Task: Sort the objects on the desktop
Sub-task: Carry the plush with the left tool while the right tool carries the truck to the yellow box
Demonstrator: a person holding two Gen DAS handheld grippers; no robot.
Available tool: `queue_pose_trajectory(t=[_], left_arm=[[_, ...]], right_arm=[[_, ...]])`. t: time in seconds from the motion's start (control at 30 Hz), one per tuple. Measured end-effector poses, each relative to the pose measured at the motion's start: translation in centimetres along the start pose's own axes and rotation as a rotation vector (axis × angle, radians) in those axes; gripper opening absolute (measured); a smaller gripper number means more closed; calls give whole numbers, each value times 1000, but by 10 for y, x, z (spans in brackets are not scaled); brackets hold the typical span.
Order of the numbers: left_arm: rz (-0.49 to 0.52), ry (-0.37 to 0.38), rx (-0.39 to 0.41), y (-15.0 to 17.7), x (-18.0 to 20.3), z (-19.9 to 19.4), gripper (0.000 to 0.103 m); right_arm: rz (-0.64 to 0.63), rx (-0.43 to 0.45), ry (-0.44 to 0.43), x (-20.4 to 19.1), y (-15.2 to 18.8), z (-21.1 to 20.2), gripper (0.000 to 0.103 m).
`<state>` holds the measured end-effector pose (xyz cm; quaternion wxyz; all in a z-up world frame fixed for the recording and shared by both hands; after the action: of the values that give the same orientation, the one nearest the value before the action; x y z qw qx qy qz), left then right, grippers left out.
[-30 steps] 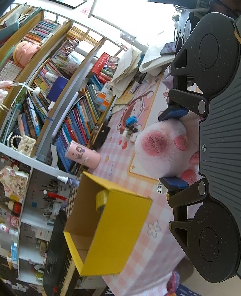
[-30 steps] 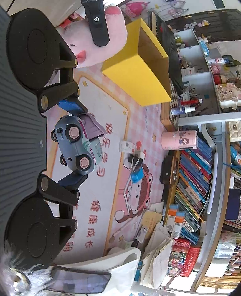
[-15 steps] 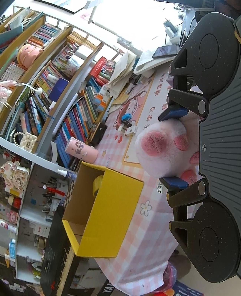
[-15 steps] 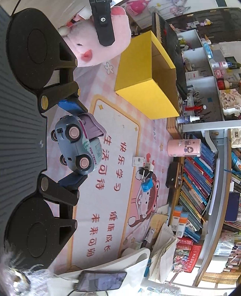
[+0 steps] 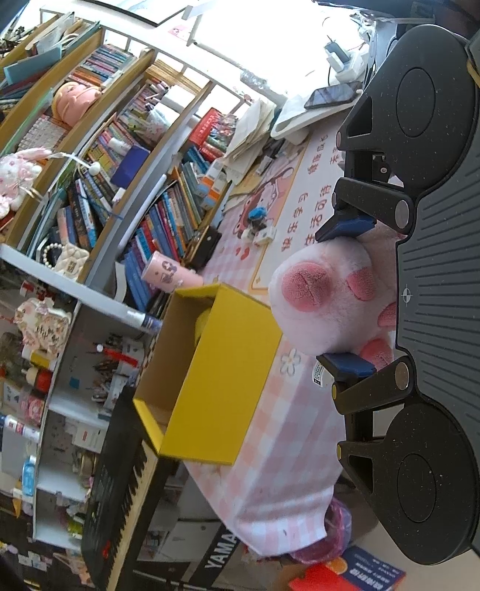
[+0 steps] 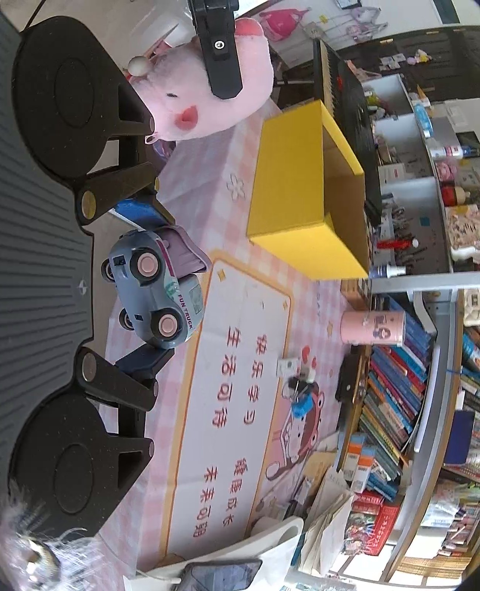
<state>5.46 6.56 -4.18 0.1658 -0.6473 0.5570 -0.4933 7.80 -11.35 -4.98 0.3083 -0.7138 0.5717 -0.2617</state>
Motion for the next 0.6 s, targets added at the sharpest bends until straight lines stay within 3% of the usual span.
queue_pose_trajectory(t=[0.3, 0.6], left_arm=[[-20, -52, 58, -11, -35, -36, 61], [-31, -130, 176, -47, -69, -59, 61]], right_arm=[[-47, 11, -56, -52, -4, -3, 64], [-120, 83, -125, -97, -37, -4, 64]])
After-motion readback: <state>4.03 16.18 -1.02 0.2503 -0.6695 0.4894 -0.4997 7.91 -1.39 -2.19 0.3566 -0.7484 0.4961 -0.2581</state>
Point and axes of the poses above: each gripper's, at about its wrist camera, not at the fingertips, and z roughly the way its jaws point, x to its right, y to its underside, the point moved 9 cm from there along z, roughly the way its jaws point, and after that the axes turned 6 degrees about y, right-handed, at the moved point
